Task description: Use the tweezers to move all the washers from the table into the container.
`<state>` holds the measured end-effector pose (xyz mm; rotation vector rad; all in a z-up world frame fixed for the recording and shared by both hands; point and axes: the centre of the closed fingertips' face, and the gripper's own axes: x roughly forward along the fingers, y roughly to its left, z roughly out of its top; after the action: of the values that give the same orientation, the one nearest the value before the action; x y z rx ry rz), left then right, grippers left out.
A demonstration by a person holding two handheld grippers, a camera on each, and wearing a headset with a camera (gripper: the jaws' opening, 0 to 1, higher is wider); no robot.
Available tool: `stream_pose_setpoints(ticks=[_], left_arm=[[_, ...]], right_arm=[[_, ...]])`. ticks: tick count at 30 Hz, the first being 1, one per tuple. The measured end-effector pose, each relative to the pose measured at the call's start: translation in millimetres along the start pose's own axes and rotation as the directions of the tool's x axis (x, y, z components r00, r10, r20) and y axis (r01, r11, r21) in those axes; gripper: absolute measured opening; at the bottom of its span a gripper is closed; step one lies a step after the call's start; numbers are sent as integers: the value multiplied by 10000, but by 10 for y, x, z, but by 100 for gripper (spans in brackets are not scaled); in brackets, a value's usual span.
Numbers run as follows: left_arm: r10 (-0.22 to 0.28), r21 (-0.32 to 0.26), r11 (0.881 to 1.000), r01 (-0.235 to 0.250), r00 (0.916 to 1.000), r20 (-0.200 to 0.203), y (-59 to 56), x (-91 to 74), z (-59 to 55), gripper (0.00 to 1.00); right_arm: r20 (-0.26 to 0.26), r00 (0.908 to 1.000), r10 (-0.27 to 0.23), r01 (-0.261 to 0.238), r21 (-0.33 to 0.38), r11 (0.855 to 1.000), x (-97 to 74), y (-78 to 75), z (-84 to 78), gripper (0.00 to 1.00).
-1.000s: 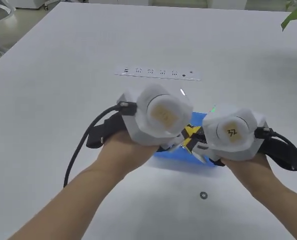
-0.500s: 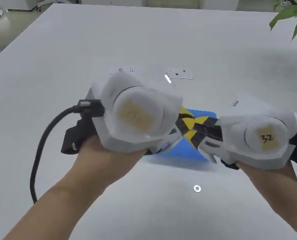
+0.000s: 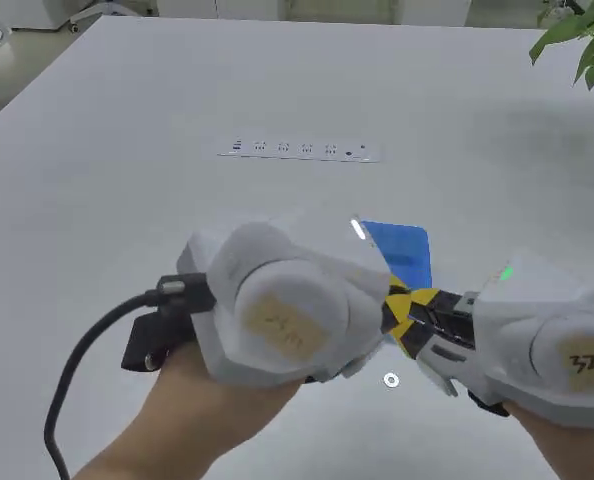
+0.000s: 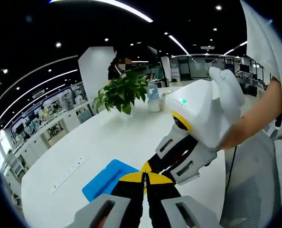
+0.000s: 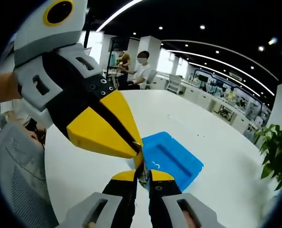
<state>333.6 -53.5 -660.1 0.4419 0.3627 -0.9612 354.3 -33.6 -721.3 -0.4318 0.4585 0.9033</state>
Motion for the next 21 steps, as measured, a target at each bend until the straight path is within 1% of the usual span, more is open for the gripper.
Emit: stream_pose_setpoints(ticks=[4, 6, 9, 12, 17, 21], left_arm=[[-170, -33, 9999, 170, 9998, -116, -69, 38, -61, 0], [-273, -131, 9995, 271, 9995, -160, -84, 60, -94, 0], [-427, -230, 9988, 421, 9987, -285, -104, 95, -157, 0], [-549, -334, 9980, 537, 9979, -352, -136, 121, -204, 0], [-749, -341, 9968, 729, 9951, -643, -203, 173, -317, 0], [-765, -304, 9968, 743, 9941, -769, -210, 186, -353, 0]], right_arm=[[-160, 9998, 75, -71, 264, 9996, -2, 34, -96, 5], [-246, 9996, 135, -126, 360, 9993, 12, 40, -138, 5], [-457, 9983, 351, -329, 483, 9983, 46, 73, -210, 6], [-565, 9975, 426, -398, 493, 9980, 58, 99, -272, 6], [-843, 9950, 534, -482, 627, 9969, 90, 135, -403, 6], [-894, 9943, 585, -524, 686, 9963, 107, 137, -430, 7]])
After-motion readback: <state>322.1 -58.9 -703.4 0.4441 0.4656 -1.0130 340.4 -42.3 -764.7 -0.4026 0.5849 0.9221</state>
